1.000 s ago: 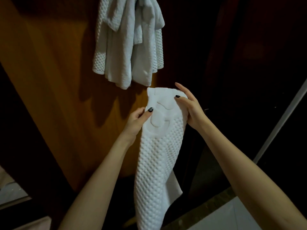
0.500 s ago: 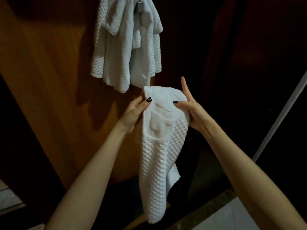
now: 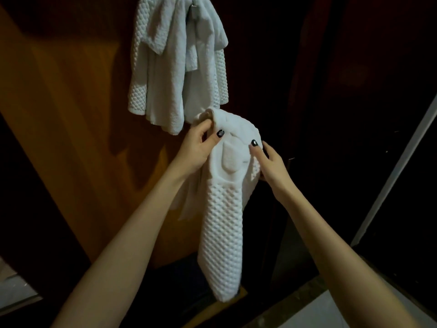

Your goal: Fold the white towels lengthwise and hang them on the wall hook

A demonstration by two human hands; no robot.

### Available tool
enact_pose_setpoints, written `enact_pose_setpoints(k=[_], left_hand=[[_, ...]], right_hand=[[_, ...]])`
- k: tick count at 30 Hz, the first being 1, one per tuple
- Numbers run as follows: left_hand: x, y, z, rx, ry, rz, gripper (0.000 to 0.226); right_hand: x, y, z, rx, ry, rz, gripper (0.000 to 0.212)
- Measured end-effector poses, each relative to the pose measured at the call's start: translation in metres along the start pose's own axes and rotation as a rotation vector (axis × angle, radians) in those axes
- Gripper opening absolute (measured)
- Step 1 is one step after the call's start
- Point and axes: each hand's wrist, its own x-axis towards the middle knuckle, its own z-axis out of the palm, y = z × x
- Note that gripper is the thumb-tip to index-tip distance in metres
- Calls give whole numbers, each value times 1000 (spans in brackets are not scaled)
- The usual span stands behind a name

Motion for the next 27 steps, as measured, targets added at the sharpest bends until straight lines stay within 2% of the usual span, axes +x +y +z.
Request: enact_pose_setpoints(k=[5, 10, 13, 17, 20, 22, 23, 25, 27], left_hand=[[3, -1, -12, 356, -35, -41, 52], [-1, -2, -19, 419, -145, -89, 71], [-6, -4, -20, 246, -106, -127, 65], [-15, -9, -20, -58, 126, -130, 43], [-22, -13, -17, -340, 307, -244, 28], [-32, -19, -10, -501, 361, -343, 7], [-42, -25, -4, -510, 339, -401, 7], [-65, -38, 13, -438, 287, -524, 22], [-84, -48, 23, -381, 259, -574, 33]], right_hand=[[-7, -13, 13, 50, 88, -226, 74], [-3, -18, 26, 106, 20, -207, 89], [3, -22, 24, 265, -93, -175, 79], [13, -28, 23, 353, -173, -164, 64], [19, -30, 21, 405, -211, -148, 57], [23, -30, 19, 488, -220, -133, 54], [24, -30, 18, 531, -229, -124, 53], [25, -27, 14, 603, -256, -101, 50], [25, -25, 11, 665, -276, -71, 47]])
